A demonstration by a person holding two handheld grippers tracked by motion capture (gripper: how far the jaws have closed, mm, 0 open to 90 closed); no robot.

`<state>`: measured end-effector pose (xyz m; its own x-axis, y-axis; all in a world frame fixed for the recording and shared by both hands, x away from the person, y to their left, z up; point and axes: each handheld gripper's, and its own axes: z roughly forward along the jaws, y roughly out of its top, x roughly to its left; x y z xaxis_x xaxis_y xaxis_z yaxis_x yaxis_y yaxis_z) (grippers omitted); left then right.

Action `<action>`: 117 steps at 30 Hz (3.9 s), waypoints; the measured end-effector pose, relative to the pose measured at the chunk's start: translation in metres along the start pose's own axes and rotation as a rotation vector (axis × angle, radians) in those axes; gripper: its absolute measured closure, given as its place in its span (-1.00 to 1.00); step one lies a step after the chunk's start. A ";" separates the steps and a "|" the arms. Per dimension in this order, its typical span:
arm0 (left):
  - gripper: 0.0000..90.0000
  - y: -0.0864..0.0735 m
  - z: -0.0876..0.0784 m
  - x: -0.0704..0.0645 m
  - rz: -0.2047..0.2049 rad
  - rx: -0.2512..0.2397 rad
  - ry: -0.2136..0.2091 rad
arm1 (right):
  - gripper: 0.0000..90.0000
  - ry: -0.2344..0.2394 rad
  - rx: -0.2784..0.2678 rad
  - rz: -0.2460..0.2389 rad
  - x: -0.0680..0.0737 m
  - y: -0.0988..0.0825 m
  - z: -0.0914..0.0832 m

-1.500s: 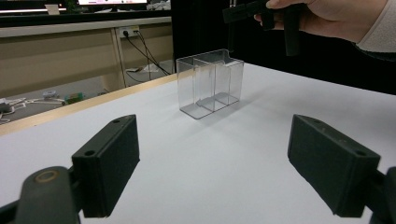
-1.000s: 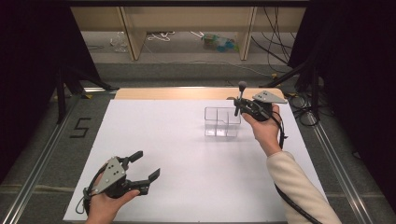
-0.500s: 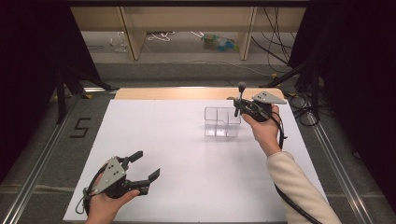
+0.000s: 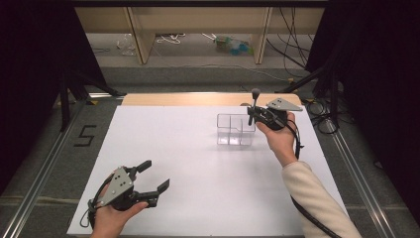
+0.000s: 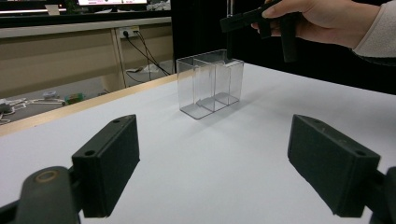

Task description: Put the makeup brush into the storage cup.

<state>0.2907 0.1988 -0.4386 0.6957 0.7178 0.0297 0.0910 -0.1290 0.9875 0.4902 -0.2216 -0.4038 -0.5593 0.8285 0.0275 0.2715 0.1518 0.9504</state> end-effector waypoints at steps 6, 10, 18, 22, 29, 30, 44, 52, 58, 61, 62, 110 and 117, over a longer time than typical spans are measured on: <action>-0.63 0.000 0.000 0.000 0.003 0.000 0.000 | 0.76 0.000 -0.007 -0.001 0.000 -0.002 0.002; -0.63 0.000 0.000 0.000 -0.001 0.000 0.000 | 0.76 0.002 0.013 -0.003 0.000 -0.003 0.002; -0.63 0.000 0.000 0.000 -0.004 0.000 0.001 | 0.76 0.004 0.010 -0.002 0.000 -0.005 0.003; -0.63 0.000 0.000 -0.001 -0.013 -0.001 0.002 | 0.76 0.001 0.022 -0.005 0.000 -0.006 0.004; -0.63 0.000 0.000 -0.001 -0.014 0.000 0.001 | 0.76 -0.004 0.009 -0.017 -0.001 -0.007 0.005; -0.63 0.000 0.000 -0.001 -0.014 0.000 0.001 | 0.76 0.002 0.014 -0.015 -0.001 -0.008 0.005; -0.63 0.000 0.000 0.000 -0.011 -0.002 0.000 | 0.76 0.006 0.033 -0.012 -0.001 -0.012 0.008; -0.63 0.000 0.000 0.000 -0.012 -0.001 -0.001 | 0.76 0.003 0.057 -0.005 0.001 -0.014 0.009; -0.63 0.000 0.000 0.000 -0.013 -0.001 0.002 | 0.76 0.004 0.046 -0.016 0.001 -0.016 0.010; -0.63 0.000 0.000 0.000 -0.012 -0.001 0.002 | 0.76 -0.002 0.056 -0.017 0.001 -0.016 0.010; -0.63 0.000 0.000 0.000 -0.013 -0.001 0.003 | 0.76 -0.001 0.052 -0.017 0.001 -0.017 0.011; -0.63 0.000 -0.001 0.000 -0.007 -0.003 -0.001 | 0.61 -0.008 0.083 -0.024 0.003 -0.020 0.011; -0.63 0.000 -0.001 0.000 -0.009 -0.001 0.001 | -0.03 0.003 0.079 -0.016 0.003 -0.008 0.003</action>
<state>0.2900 0.1994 -0.4386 0.6939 0.7198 0.0208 0.0967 -0.1219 0.9878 0.4889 -0.2181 -0.4124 -0.5660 0.8243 0.0135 0.3234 0.2070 0.9233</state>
